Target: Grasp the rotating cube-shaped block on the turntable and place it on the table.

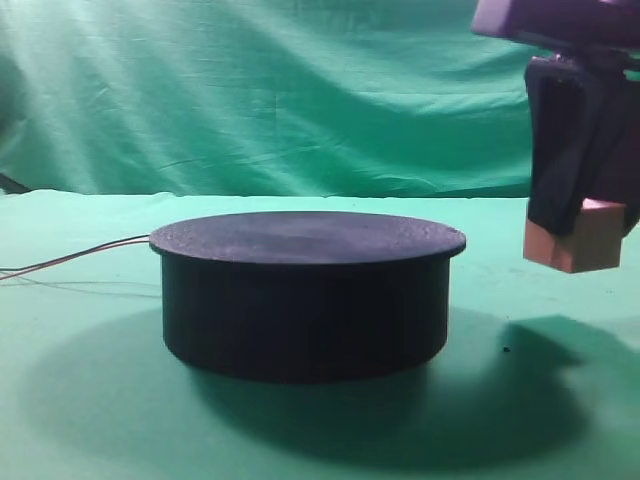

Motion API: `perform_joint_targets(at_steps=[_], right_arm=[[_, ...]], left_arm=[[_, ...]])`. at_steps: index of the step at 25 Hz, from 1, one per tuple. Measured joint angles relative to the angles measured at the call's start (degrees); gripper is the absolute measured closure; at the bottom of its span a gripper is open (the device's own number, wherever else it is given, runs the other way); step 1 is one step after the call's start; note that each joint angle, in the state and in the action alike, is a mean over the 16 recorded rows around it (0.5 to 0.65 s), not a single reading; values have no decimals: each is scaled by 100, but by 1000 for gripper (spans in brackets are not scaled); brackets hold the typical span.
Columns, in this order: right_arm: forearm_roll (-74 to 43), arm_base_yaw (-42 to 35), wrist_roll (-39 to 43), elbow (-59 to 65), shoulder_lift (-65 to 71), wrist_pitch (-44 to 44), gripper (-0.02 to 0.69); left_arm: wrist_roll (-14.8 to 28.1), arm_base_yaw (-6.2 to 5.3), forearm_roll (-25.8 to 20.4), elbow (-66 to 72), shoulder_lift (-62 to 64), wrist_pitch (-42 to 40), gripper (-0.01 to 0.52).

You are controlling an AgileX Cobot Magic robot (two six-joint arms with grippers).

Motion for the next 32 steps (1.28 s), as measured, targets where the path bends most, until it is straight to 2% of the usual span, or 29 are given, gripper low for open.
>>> perform_joint_targets(at_steps=[3, 10, 14, 21, 32], right_arm=[[-181, 0, 153, -98, -415, 313, 345], [-522, 0, 475, 74, -1839, 870, 574], [-514, 0, 541, 387, -2693, 907, 650], [-314, 0, 470, 848, -3746, 748, 665], [-312, -87, -517, 1036, -4326, 210, 665]], left_arm=[[0, 0, 0, 0, 0, 0, 514], [0, 0, 0, 0, 0, 0, 514], [0, 0, 0, 0, 0, 0, 514], [0, 0, 0, 0, 0, 0, 514], [0, 0, 0, 0, 0, 0, 514]])
